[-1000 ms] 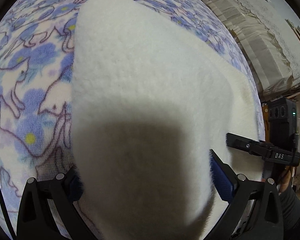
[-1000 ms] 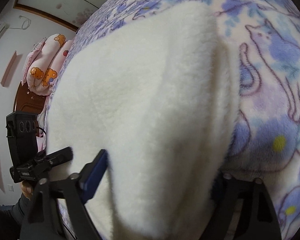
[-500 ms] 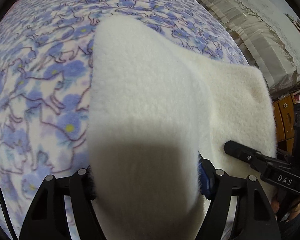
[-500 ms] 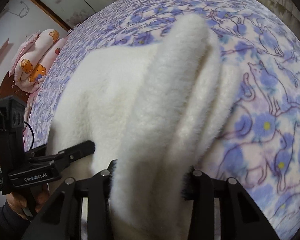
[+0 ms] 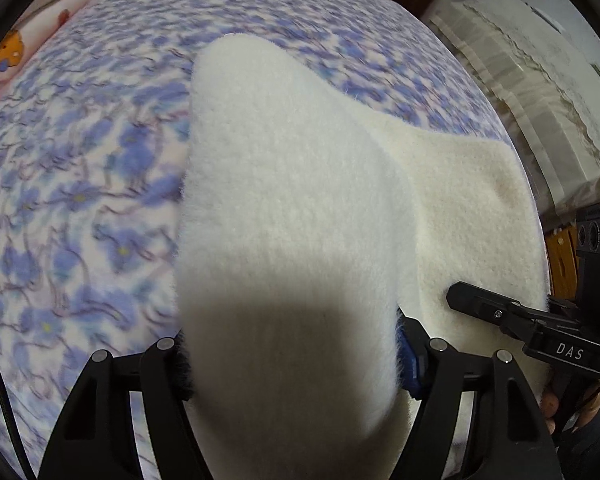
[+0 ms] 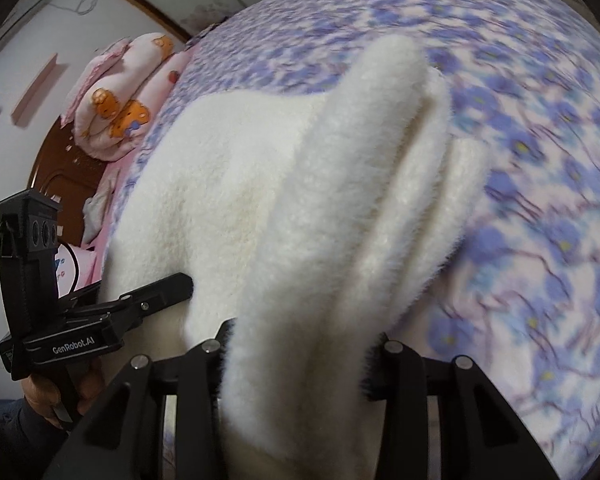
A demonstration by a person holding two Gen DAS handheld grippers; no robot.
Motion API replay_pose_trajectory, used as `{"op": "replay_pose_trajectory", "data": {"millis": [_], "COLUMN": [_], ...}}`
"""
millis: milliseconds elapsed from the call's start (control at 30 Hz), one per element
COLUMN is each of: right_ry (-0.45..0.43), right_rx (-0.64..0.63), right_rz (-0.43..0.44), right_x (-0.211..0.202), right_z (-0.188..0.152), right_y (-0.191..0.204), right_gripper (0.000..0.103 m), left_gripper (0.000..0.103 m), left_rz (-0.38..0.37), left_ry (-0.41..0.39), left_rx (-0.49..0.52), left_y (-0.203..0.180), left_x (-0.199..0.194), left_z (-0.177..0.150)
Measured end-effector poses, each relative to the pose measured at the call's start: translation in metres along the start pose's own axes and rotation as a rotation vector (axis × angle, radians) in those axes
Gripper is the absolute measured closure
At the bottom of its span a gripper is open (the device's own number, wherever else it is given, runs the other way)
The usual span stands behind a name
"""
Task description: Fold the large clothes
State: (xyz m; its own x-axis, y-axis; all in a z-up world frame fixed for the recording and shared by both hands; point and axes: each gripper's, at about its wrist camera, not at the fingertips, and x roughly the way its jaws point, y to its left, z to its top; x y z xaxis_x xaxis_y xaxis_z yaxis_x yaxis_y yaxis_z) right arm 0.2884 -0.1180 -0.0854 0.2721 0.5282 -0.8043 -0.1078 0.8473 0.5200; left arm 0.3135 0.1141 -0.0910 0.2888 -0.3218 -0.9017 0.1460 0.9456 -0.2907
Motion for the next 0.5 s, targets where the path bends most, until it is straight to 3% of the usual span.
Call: {"op": "replay_pose_trajectory", "data": {"millis": [267,500], "right_ry": [-0.066,-0.091], "right_rx": [-0.098,-0.086], "right_rz": [0.05,0.066], "right_x": [0.068,0.114], "right_z": [0.08,0.142], "right_y": [0.054,0.057], "right_gripper": [0.063,0.063], "left_gripper": [0.031,0.031], "left_rz": [0.033,0.021], "left_ry": [-0.112,-0.157], "left_rx": [-0.016,-0.038], "left_y": [0.093,0.138], "left_x": [0.0,0.033], "left_z": [0.078,0.139]}}
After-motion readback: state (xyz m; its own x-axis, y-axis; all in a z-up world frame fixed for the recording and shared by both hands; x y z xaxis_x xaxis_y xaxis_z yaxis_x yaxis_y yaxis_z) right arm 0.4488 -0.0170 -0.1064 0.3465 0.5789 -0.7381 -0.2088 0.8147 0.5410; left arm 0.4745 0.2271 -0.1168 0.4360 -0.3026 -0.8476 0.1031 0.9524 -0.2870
